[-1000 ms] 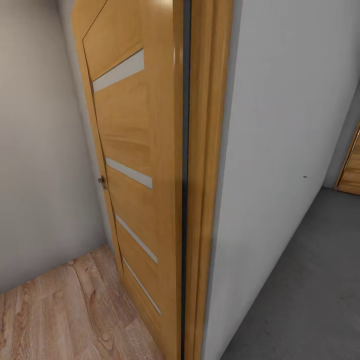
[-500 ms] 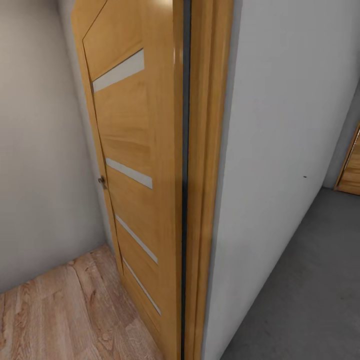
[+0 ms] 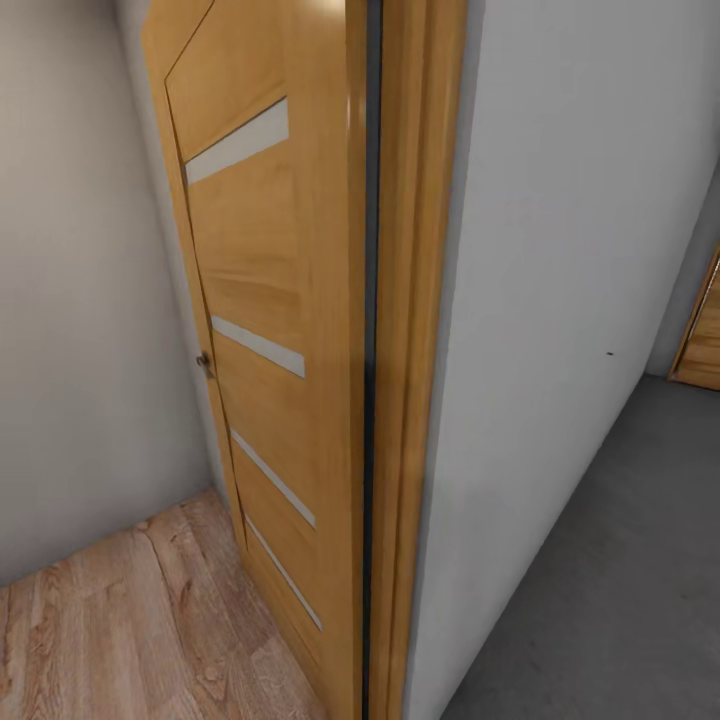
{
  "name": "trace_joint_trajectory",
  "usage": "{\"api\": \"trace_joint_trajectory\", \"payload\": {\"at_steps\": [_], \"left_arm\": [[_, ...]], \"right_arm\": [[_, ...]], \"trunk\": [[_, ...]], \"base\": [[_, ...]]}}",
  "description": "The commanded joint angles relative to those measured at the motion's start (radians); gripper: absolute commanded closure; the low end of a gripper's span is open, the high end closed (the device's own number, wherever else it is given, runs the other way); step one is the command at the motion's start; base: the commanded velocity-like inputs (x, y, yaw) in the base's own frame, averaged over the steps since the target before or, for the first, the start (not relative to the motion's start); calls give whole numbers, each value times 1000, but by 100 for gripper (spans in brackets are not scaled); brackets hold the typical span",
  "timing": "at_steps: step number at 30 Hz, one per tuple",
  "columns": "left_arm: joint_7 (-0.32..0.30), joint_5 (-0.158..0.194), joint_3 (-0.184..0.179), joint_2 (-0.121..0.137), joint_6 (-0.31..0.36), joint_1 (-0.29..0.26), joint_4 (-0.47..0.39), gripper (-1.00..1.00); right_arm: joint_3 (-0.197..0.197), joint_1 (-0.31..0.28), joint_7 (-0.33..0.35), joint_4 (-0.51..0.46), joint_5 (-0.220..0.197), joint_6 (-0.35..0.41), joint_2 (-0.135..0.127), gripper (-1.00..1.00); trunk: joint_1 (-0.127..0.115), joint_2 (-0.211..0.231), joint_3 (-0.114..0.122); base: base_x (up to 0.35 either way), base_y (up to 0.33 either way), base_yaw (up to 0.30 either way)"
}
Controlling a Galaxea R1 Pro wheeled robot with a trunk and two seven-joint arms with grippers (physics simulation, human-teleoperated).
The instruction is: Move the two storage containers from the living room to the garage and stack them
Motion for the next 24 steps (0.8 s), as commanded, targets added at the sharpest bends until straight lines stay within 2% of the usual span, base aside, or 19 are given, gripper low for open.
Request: {"api": "trace_joint_trajectory", "payload": {"at_steps": [1, 8, 24], "left_arm": [[-2, -11, -1, 0, 1, 0, -1, -100], [-2, -12, -1, 0, 1, 0, -1, -100], [-2, -12, -1, 0, 1, 1, -1, -100]], "right_arm": [[0, -1, 3, 1, 1, -3, 0, -100], [0, -1, 2, 1, 1, -3, 0, -100], [0, -1, 2, 1, 1, -3, 0, -100]], "trunk": [[0, -1, -1], [0, -1, -1], [0, -1, -1]], "base": [[0, 0, 60], [0, 0, 179], [0, 0, 278]]}}
